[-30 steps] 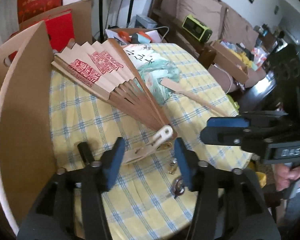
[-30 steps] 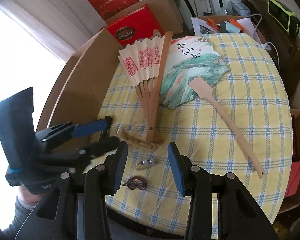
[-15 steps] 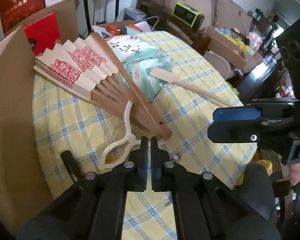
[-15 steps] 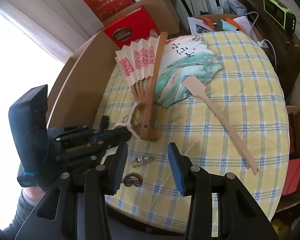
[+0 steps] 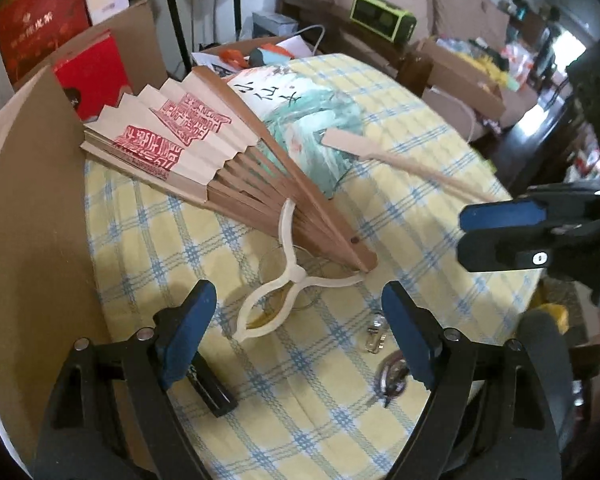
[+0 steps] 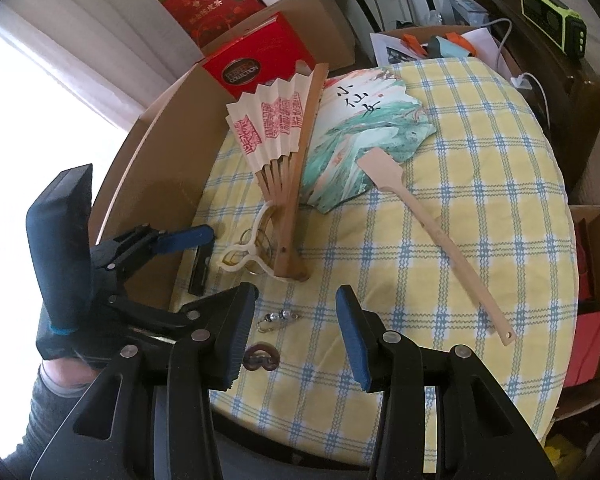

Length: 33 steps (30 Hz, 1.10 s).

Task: Organize objects

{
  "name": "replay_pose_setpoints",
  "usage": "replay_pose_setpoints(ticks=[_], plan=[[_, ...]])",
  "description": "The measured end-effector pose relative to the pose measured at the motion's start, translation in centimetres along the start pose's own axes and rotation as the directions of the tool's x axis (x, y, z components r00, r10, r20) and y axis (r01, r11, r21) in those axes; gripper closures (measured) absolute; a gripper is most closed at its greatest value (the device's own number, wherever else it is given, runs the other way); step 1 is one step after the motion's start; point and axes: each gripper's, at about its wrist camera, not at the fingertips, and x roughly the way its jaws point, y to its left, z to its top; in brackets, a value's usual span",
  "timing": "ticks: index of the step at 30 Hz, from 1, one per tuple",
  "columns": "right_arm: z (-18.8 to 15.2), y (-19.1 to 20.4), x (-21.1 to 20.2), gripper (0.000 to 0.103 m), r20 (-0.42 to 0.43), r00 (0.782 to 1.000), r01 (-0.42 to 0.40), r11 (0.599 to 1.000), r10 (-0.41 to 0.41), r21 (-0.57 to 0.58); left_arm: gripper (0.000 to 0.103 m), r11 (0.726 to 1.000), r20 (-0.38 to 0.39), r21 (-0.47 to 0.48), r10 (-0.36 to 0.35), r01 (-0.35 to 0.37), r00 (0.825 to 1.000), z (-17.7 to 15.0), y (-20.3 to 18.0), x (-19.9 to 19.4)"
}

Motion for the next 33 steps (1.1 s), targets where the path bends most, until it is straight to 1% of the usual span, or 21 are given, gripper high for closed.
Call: replay_pose_setpoints(ticks=[2, 5, 9, 11, 12, 13, 15, 16, 17, 23, 25, 29, 33], plan=[[0.0, 0.0, 0.0, 0.059, -0.001, 1.000, -0.001, 1.000, 0.001, -0.001, 0.020, 1.000, -0.004, -0.010, -0.002, 0.002, 1.000, 0.0, 0.1, 0.3], [0.0, -0.1, 0.0, 0.058, -0.001, 1.000, 0.000, 1.000, 0.000, 0.001, 0.020, 1.000, -0.014, -0.018, 0.016, -0.017, 1.000, 0.0, 0.3, 0.8], [-0.1, -0.1, 0.1, 0.058, -0.002, 1.000, 0.000, 1.000, 0.000, 0.002, 0.020, 0.999, -0.019, -0.005, 0.033, -0.033, 0.999, 0.0, 0.1, 1.4], [-0.1, -0.1, 0.1, 0.058, -0.002, 1.000, 0.003, 1.000, -0.003, 0.000, 0.025, 1.000, -0.016, -0.003, 0.027, -0.027, 1.000, -0.1, 0.1, 1.5], [-0.1, -0.1, 0.1, 0.057, -0.002, 1.000, 0.002, 1.000, -0.002, 0.001, 0.035, 1.000, -0.012, -0.003, 0.018, -0.018, 1.000, -0.1, 0.1, 1.5], [-0.1, -0.1, 0.1, 0.056, -0.001, 1.000, 0.004, 1.000, -0.004, -0.001, 0.051, 1.000, -0.010, -0.003, 0.003, -0.003, 1.000, -0.2, 0.1, 1.5], [0.0, -0.1, 0.1, 0.056, 0.000, 1.000, 0.012, 1.000, -0.012, -0.006, 0.057, 1.000, -0.014, 0.008, -0.008, 0.008, 1.000, -0.3, -0.1, 1.6], [0.0, -0.1, 0.1, 0.056, 0.000, 1.000, 0.015, 1.000, -0.015, -0.007, 0.067, 1.000, -0.015, 0.020, -0.007, 0.007, 1.000, -0.4, -0.3, 1.5], [0.0, -0.1, 0.1, 0.056, -0.001, 1.000, 0.017, 1.000, -0.017, -0.008, 0.074, 0.999, -0.023, 0.027, -0.016, 0.017, 1.000, -0.5, -0.4, 1.5], [0.1, 0.3, 0.2, 0.056, -0.005, 1.000, 0.015, 1.000, -0.015, -0.019, 0.076, 0.998, -0.025, 0.048, -0.039, 0.041, 0.999, -1.5, -1.4, 0.2], [0.1, 0.5, 0.2, 0.056, -0.005, 1.000, 0.015, 1.000, -0.015, -0.025, 0.076, 0.998, -0.010, 0.050, -0.049, 0.049, 0.999, -1.8, -1.7, -0.5], [0.1, 0.8, 0.0, 0.056, -0.002, 1.000, 0.013, 0.999, -0.014, -0.033, 0.076, 0.996, 0.027, 0.008, -0.083, 0.083, 0.996, -2.3, -1.3, -2.8], [0.2, 1.2, -0.6, 0.056, 0.012, 1.000, 0.010, 0.999, -0.010, -0.040, 0.076, 0.995, 0.069, -0.051, -0.084, 0.088, 0.994, -2.4, -0.1, -5.2]])
